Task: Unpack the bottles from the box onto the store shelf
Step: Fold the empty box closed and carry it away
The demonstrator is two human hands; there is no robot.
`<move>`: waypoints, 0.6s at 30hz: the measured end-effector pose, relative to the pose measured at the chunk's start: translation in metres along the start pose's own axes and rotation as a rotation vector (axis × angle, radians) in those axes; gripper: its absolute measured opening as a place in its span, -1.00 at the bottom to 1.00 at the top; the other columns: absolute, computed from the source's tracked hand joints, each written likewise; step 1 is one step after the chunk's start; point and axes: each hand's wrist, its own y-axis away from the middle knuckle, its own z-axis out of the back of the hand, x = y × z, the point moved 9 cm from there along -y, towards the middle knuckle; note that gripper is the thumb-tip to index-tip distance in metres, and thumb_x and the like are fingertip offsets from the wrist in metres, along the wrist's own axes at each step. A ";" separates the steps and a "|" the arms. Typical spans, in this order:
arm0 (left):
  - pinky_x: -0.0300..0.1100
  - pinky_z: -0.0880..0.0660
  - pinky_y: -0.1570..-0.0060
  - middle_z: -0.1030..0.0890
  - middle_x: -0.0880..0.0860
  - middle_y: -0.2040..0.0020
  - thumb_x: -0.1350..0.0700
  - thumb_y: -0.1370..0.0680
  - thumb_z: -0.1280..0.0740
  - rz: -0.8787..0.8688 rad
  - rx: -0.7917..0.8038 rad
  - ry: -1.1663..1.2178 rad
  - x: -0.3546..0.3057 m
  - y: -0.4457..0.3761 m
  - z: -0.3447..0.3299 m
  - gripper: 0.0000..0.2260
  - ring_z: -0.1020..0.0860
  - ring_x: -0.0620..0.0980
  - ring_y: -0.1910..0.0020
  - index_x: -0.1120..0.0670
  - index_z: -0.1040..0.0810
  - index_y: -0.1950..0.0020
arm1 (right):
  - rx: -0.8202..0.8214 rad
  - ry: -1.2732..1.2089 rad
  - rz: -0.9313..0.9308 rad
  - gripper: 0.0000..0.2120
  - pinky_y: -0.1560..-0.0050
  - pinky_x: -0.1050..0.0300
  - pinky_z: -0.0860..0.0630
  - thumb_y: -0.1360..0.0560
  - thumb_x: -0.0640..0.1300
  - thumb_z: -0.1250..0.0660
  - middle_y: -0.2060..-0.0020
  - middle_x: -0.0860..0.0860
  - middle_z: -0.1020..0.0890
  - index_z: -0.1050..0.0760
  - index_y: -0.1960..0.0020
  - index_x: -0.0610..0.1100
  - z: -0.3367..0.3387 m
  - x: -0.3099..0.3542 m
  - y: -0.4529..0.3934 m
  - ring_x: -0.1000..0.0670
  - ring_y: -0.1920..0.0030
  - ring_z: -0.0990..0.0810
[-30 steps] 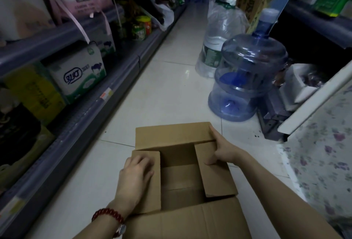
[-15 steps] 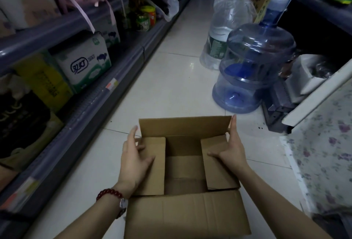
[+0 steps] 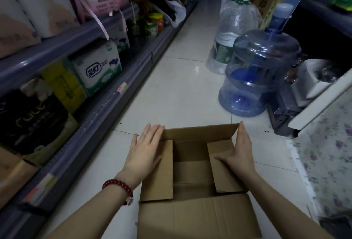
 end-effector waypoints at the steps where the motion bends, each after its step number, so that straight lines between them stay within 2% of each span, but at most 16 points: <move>1: 0.01 0.17 -0.48 0.00 -0.05 -0.58 0.05 -0.58 -0.25 -0.015 -0.009 -0.019 0.000 0.006 -0.002 -0.33 0.12 0.00 -0.57 -0.05 0.09 -0.56 | -0.029 0.082 0.020 0.25 -0.50 -0.13 -0.13 -0.22 0.02 -0.60 -0.57 0.00 0.04 0.27 -0.55 0.05 0.004 0.004 0.002 -0.10 -0.56 0.02; 3: 0.04 0.18 -0.46 -0.10 -0.03 -0.57 0.10 -0.59 -0.23 -0.045 -0.015 -0.069 0.001 0.017 -0.010 -0.40 0.06 0.03 -0.57 -0.02 -0.02 -0.56 | -0.052 0.258 0.103 0.20 -0.51 -0.13 -0.03 -0.26 0.10 -0.55 -0.57 -0.02 0.10 0.28 -0.54 0.06 0.009 0.016 0.009 -0.11 -0.56 0.12; 5: 0.10 0.04 -0.42 -0.34 0.02 -0.48 0.10 -0.55 -0.28 -0.105 -0.002 -0.147 -0.003 0.027 -0.021 -0.49 -0.16 0.08 -0.53 0.02 -0.24 -0.49 | -0.016 0.386 0.209 0.08 -0.52 -0.15 0.05 -0.33 0.14 -0.47 -0.57 -0.03 0.06 0.21 -0.56 0.02 0.006 0.028 0.016 -0.12 -0.56 0.13; 6: 0.12 -0.01 -0.40 -0.43 0.03 -0.42 0.03 -0.55 -0.25 -0.133 -0.004 -0.173 -0.004 0.032 -0.028 -0.55 -0.25 0.08 -0.50 0.03 -0.31 -0.44 | 0.017 0.424 0.253 0.00 -0.53 -0.18 0.06 -0.38 0.13 -0.43 -0.57 -0.02 0.01 0.15 -0.56 -0.01 0.004 0.031 0.020 -0.11 -0.56 0.11; 7: 0.12 0.00 -0.41 -0.44 0.02 -0.42 -0.10 -0.57 -0.14 -0.133 0.044 -0.169 -0.004 0.036 -0.034 -0.56 -0.28 0.05 -0.49 0.02 -0.33 -0.43 | 0.054 0.451 0.291 -0.09 -0.53 -0.21 0.07 -0.42 0.11 -0.37 -0.57 0.00 -0.02 0.10 -0.57 -0.02 0.001 0.034 0.024 -0.10 -0.57 0.09; 9: 0.07 0.09 -0.49 -0.27 -0.03 -0.52 -0.33 -0.49 0.21 -0.095 0.177 -0.111 -0.004 0.044 -0.046 -0.31 -0.16 -0.04 -0.53 -0.02 -0.23 -0.49 | 0.137 0.482 0.347 -0.24 -0.54 -0.17 0.12 -0.49 0.11 -0.22 -0.56 0.03 -0.03 0.05 -0.57 -0.03 -0.004 0.035 0.034 -0.06 -0.57 0.09; 11: 0.03 0.17 -0.50 -0.08 -0.08 -0.58 -0.34 -0.36 0.39 -0.049 0.281 -0.084 -0.002 0.049 -0.055 -0.16 -0.01 -0.09 -0.56 -0.04 -0.10 -0.54 | 0.221 0.506 0.386 -0.31 -0.54 -0.06 0.19 -0.52 0.21 -0.04 -0.56 0.05 0.00 0.04 -0.57 -0.02 -0.008 0.034 0.043 -0.01 -0.57 0.10; 14: 0.06 0.20 -0.50 -0.01 -0.07 -0.59 -0.35 -0.37 0.37 -0.021 0.342 -0.069 -0.007 0.049 -0.053 -0.17 0.05 -0.09 -0.57 -0.03 -0.05 -0.56 | 0.399 0.547 0.354 -0.24 -0.55 0.03 0.19 -0.49 0.37 0.15 -0.56 0.06 0.03 0.05 -0.57 -0.02 -0.021 0.027 0.057 0.03 -0.57 0.12; 16: 0.10 0.19 -0.50 0.02 -0.04 -0.59 -0.32 -0.52 0.22 -0.013 0.391 -0.112 -0.009 0.049 -0.054 -0.31 0.05 -0.06 -0.57 0.00 -0.03 -0.56 | 0.524 0.549 0.268 -0.25 -0.51 0.08 0.19 -0.50 0.34 0.15 -0.57 0.05 0.05 0.09 -0.57 -0.02 -0.031 0.019 0.068 0.01 -0.57 0.11; 18: 0.13 0.16 -0.51 0.04 -0.02 -0.60 -0.25 -0.59 0.12 -0.016 0.432 -0.145 -0.012 0.051 -0.054 -0.39 0.06 -0.04 -0.57 0.02 -0.01 -0.57 | 0.552 0.541 0.221 -0.21 -0.51 0.08 0.18 -0.48 0.37 0.15 -0.57 0.03 0.08 0.14 -0.58 -0.03 -0.034 0.018 0.075 -0.01 -0.57 0.13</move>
